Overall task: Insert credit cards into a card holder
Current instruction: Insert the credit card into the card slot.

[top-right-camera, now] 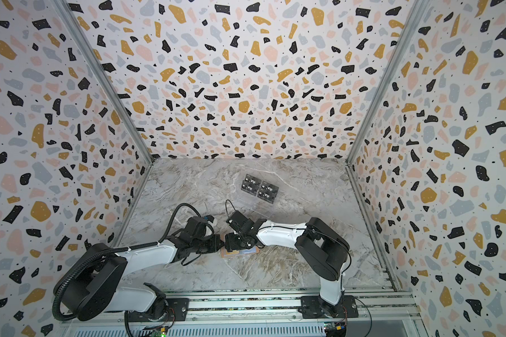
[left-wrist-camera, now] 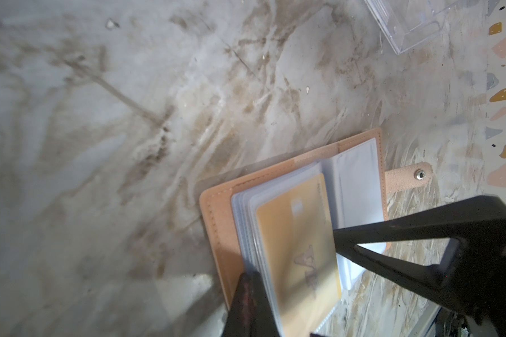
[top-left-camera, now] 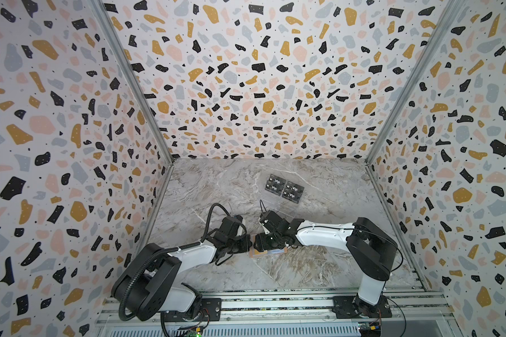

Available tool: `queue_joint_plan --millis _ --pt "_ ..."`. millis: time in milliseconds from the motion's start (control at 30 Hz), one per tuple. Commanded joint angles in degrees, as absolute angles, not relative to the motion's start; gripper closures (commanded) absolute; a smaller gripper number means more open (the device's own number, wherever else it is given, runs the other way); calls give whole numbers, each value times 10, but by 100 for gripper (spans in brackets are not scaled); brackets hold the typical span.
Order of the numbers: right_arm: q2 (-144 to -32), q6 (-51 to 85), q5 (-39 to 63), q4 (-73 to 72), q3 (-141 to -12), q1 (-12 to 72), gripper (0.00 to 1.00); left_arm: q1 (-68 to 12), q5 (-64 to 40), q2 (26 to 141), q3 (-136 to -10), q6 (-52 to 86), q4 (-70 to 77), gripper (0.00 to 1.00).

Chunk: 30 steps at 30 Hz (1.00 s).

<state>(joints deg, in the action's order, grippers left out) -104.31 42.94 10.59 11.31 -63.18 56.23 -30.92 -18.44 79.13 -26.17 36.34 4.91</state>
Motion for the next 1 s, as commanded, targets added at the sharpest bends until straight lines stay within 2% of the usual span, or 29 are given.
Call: queue_joint_plan --millis 0,67,133,200,333,400,533,633,967 --pt "-1012 410 112 111 -627 548 37 -309 -173 768 -288 332 -6 100" --pt "-999 399 121 109 -615 535 39 -307 -163 756 -306 316 -46 92" --pt "-993 386 138 111 -613 526 41 -305 -161 750 -319 309 -74 79" --pt "-992 380 140 110 -612 524 45 -305 -161 746 -318 315 -79 73" --pt "-1009 363 149 106 -613 516 60 -304 -156 751 -301 340 -61 61" --pt "-1018 353 156 99 -611 513 70 -304 -159 754 -296 354 -48 58" --pt "-1032 333 163 96 -610 507 76 -304 -161 758 -290 376 -32 51" --pt "-1034 325 163 93 -597 500 79 -303 -185 769 -280 395 -6 47" --pt "-1051 309 126 112 -574 514 80 -303 -251 785 -232 493 91 44"
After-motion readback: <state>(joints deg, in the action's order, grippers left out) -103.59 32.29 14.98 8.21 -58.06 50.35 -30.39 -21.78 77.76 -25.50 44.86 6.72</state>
